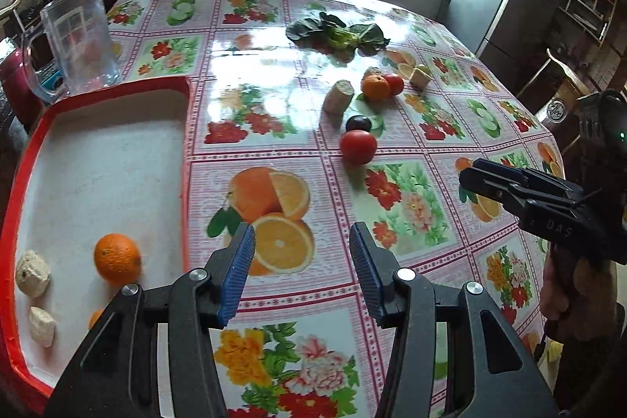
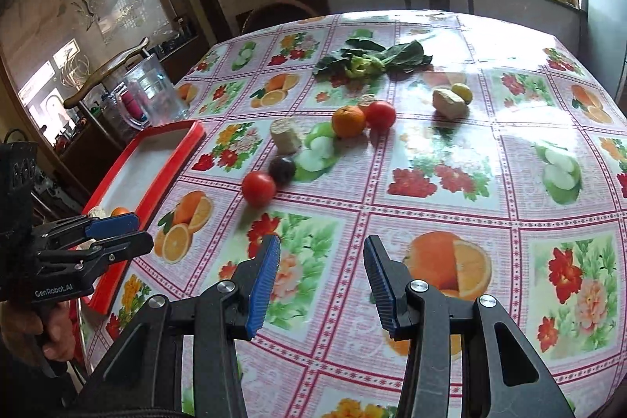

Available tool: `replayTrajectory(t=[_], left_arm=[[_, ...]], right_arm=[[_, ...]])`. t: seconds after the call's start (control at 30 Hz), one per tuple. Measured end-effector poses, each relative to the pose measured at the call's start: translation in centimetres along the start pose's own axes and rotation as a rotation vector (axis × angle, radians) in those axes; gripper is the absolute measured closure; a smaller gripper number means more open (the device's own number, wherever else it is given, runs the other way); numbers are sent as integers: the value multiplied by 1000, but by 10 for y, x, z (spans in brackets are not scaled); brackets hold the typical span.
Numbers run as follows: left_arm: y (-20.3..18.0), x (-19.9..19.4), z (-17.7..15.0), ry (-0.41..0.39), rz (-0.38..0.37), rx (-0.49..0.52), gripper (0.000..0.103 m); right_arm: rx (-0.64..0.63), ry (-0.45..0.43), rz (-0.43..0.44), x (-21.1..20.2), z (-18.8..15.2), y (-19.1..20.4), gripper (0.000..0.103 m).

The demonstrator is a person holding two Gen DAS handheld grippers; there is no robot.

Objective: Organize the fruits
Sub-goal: 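Grasp a white block with the right tool while the left tool grasps a red tomato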

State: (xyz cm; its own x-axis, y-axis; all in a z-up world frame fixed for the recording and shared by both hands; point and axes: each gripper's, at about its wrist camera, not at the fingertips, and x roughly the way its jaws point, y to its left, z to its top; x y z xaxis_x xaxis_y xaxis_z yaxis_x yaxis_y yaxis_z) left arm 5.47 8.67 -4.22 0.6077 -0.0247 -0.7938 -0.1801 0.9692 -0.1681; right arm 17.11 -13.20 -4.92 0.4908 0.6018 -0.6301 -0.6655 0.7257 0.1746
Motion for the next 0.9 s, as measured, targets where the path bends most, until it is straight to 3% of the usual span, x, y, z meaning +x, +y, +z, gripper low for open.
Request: replayTrajectory(t=[0.4, 0.8, 0.83, 0.9], left_arm=[[-36, 58, 30, 42, -31, 26, 54], [-47, 90, 45, 42, -7, 65, 55], [-48, 90, 45, 38, -6, 70, 55], [-48, 90, 45, 32, -3, 78, 57]], right_arm=[[77, -30, -102, 37, 49, -78, 58], [89, -26, -174, 102, 103, -104, 58], [93, -27, -174, 104, 106, -104, 67], [94, -32, -172, 105, 108, -104, 70]])
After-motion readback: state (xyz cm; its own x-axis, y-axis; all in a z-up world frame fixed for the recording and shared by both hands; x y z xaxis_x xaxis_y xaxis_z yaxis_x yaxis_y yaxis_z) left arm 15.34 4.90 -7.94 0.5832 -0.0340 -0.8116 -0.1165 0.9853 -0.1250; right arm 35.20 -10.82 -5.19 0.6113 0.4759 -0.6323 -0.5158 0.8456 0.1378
